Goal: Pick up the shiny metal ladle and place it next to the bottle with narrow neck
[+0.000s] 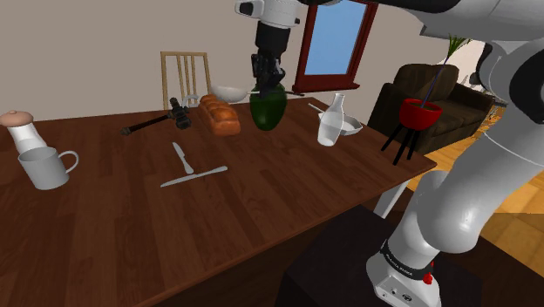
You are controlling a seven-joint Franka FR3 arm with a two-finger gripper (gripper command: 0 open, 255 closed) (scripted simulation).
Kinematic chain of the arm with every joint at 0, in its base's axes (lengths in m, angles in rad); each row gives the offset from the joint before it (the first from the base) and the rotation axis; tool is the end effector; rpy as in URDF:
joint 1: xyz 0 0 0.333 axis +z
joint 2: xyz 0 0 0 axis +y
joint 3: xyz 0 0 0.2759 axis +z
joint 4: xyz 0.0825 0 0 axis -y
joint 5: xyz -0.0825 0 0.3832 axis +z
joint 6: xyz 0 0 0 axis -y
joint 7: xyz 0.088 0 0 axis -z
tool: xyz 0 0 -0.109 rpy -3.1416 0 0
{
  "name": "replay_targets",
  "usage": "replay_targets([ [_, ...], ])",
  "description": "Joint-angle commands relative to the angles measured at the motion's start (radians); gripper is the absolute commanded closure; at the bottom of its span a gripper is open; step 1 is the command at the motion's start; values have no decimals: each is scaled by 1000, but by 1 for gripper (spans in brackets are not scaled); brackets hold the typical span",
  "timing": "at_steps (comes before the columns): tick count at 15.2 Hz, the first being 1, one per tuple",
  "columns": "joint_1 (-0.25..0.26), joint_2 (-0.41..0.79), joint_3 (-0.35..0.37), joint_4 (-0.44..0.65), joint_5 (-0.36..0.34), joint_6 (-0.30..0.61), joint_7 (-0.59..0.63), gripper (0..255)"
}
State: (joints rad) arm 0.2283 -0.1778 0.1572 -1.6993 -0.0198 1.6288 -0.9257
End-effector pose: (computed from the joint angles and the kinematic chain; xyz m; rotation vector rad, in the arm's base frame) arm 0.4716 0.1964 0.6203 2.4301 1.8673 0.1359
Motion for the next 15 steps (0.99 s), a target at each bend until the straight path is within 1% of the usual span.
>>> replay_targets([
  [1, -15, -59, -27, -60, 8, 3, -44, 255],
  [8, -59, -236, -129, -230, 5, -1, -189, 255],
  [15, -104, -372, -241, -338, -34, -25, -336, 255],
])
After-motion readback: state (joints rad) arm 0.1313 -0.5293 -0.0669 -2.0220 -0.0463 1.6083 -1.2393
